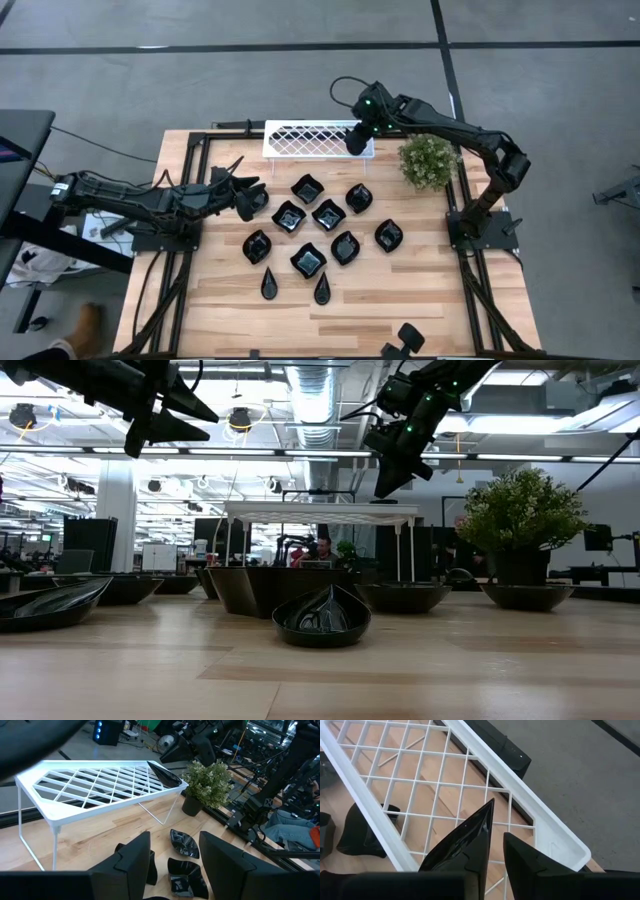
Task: Pick & Place Mini shaped plates
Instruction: Stack the drop-shaped plate on top of the other drop-shaped plates on the shelf
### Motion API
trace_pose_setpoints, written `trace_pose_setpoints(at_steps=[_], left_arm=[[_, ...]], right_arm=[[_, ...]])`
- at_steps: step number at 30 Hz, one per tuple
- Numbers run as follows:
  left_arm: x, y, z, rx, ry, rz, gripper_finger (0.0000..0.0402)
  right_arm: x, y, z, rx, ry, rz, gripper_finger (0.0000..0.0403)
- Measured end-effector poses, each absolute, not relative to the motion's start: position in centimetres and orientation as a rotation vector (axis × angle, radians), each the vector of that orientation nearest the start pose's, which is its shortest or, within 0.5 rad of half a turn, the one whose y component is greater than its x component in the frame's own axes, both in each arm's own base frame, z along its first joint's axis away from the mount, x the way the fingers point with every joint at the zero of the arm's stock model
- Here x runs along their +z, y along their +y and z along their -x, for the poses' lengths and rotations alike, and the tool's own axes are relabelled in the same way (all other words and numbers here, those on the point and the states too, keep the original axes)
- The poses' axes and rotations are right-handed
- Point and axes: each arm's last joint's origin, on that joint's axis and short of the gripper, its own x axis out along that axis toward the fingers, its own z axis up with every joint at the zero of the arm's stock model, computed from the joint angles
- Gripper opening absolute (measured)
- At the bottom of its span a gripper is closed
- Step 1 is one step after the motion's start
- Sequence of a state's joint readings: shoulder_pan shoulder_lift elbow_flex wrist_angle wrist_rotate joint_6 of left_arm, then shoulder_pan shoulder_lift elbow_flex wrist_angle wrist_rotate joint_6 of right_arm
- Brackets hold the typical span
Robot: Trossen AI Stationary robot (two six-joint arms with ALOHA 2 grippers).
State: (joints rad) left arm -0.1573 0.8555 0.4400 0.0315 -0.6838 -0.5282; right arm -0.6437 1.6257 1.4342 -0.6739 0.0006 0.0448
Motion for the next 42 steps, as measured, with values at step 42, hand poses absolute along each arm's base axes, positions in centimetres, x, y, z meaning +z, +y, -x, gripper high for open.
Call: trace_pose_setpoints(at_steps=[42], left_arm=[[22.6, -1.0, -18.0, 0.597, 0.197, 0.366, 0.0172]], right_arm=[[38.6, -13.6, -23.3, -0.506, 0.651, -0.175, 0.0056]])
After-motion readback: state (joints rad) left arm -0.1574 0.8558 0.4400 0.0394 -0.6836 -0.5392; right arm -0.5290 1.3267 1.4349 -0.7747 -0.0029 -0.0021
